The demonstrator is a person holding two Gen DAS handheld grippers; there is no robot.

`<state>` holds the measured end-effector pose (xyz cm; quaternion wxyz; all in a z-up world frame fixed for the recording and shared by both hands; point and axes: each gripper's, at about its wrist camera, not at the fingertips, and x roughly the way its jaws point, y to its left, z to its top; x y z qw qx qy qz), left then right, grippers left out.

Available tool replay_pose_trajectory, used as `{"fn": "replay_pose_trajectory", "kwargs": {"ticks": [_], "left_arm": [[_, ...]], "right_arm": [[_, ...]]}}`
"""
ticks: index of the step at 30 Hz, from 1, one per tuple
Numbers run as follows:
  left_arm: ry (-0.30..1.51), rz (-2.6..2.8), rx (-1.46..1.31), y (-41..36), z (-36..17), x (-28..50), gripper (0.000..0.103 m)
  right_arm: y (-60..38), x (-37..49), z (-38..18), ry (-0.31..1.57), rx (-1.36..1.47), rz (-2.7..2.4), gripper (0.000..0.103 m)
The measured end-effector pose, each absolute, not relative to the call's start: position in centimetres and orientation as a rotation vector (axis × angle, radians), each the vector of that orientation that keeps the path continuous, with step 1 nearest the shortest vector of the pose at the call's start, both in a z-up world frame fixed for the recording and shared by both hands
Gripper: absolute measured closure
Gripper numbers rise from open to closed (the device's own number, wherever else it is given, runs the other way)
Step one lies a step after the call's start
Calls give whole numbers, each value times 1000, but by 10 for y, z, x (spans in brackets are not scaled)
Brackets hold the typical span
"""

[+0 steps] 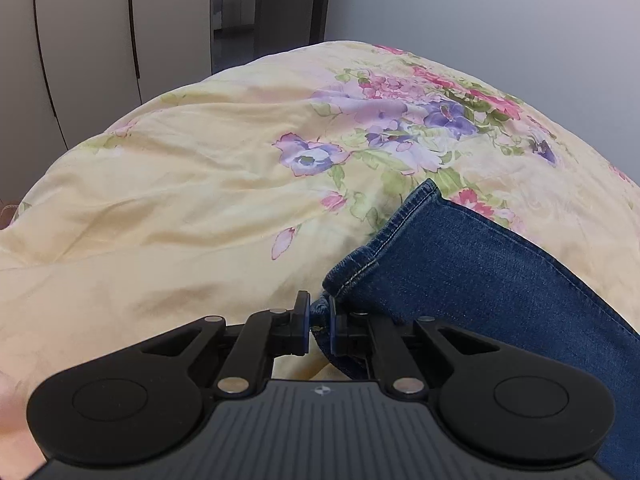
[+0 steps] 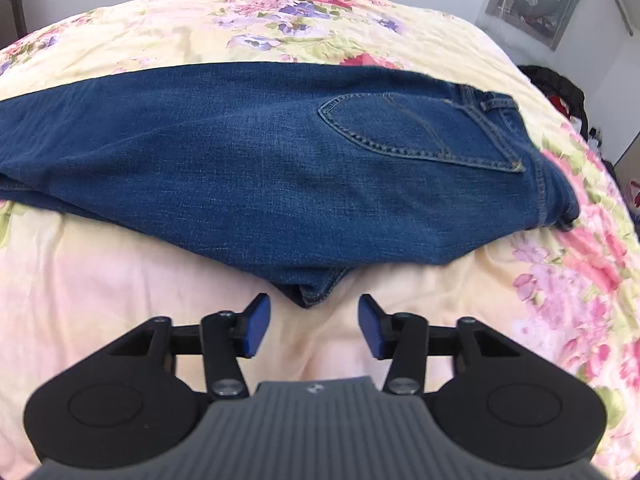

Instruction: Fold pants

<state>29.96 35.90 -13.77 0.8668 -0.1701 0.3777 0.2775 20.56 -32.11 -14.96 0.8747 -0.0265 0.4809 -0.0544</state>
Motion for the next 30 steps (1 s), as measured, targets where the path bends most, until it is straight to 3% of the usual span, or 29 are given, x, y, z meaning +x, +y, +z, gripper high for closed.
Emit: {"fn": "replay_pose_trajectory", "kwargs": {"ticks": [2,5,7,16,19,24,30], "left_arm": [[797,582,-344,358,-134,301,93],[793,573,-314,356,-127,302,93],[814,571,-317,361,-129,305,93],[861,577,-279,361,-150,312,93],[864,557,-316,369,-144,304,85],[889,594,-296,385,-130,280,85],[841,476,-238,359,-96,270,84]], "right_arm": [[-323,213,-157,1007,-21,-131,73],[-323,220,-158,995,-21,-155,99],[-327,221,-151,985,-44,-167,103],[-347,228,-163,1025,-12,-180,103],[-343,228,-165,1052,-21,-155,101],[-342,217,-155,1060,-38,-119,85],[-355,202,-123,1025,-23,-99,83]]}}
